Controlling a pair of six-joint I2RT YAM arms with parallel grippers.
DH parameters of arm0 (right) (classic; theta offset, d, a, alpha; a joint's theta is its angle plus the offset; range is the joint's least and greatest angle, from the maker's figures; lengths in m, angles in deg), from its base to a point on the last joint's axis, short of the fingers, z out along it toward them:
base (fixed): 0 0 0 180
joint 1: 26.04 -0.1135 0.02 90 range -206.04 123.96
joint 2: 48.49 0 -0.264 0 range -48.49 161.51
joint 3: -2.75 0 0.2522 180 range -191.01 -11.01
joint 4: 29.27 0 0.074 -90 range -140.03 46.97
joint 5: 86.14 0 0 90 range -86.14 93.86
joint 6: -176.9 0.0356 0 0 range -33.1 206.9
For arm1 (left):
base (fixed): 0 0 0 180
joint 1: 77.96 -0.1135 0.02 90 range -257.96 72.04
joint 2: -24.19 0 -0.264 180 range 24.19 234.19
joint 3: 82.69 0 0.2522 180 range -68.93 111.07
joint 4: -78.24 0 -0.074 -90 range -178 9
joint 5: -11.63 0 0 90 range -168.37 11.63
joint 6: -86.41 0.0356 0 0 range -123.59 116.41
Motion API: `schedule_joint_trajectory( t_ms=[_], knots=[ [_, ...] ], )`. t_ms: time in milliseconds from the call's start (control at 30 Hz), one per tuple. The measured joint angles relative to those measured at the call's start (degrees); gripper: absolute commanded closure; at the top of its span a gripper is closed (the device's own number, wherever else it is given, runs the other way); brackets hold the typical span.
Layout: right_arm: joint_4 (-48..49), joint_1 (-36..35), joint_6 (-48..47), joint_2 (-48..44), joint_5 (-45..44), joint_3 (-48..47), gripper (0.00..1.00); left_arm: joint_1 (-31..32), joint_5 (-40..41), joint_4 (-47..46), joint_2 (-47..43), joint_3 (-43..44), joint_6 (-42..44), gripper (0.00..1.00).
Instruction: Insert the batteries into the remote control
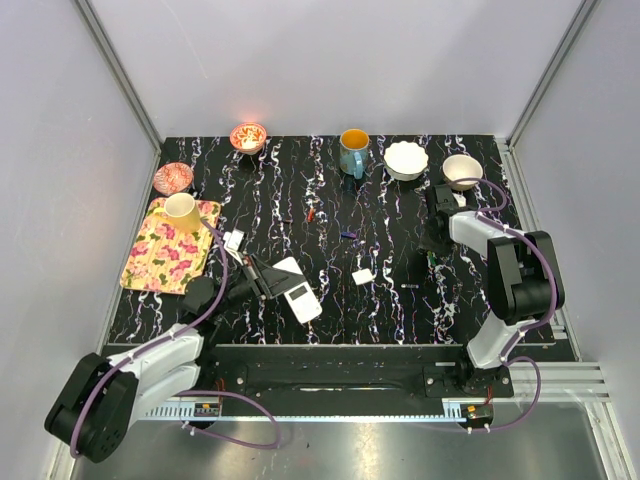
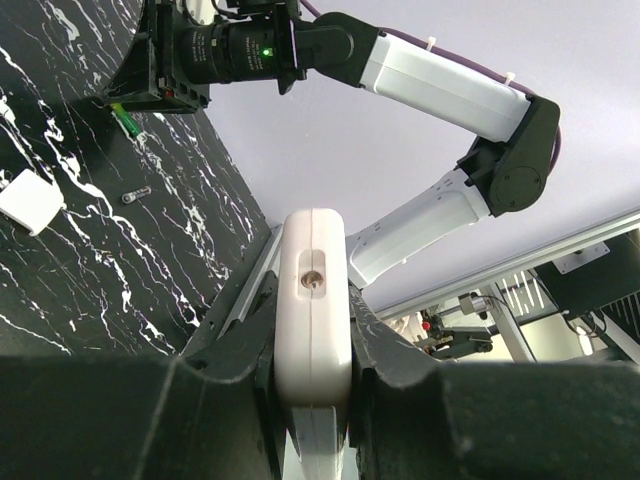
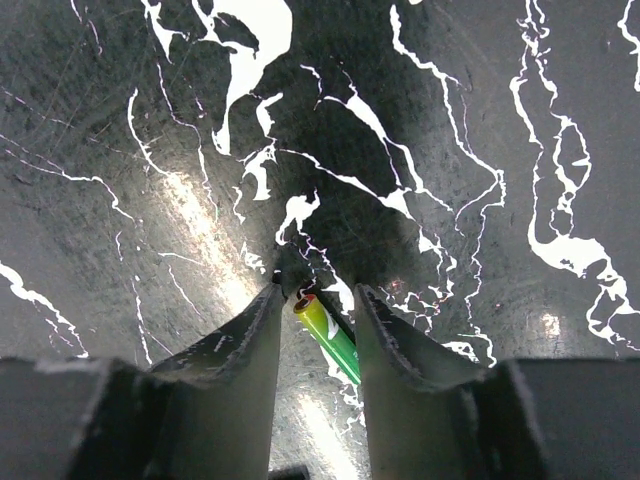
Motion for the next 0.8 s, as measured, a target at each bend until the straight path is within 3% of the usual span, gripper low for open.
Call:
schedule_joint_trajectory(
  t_ms=[233, 533, 800],
  knots=[
    [0.04, 0.09, 0.13, 0.04, 1.09, -0.09, 0.51, 0.0, 0.02, -0.52, 1.84, 0.0, -0.2, 1.0],
    [-2.01, 0.2, -0.94, -0.09, 3.43, -0.52, 0.64, 0.0, 0.04, -2.71, 3.98, 0.0, -0.79, 1.0],
    [-4.81, 0.2, -0.94, -0.09, 4.79, -0.96, 0.66, 0.0, 0.04, -4.33, 5.44, 0.02, -1.77, 1.0]
  ],
)
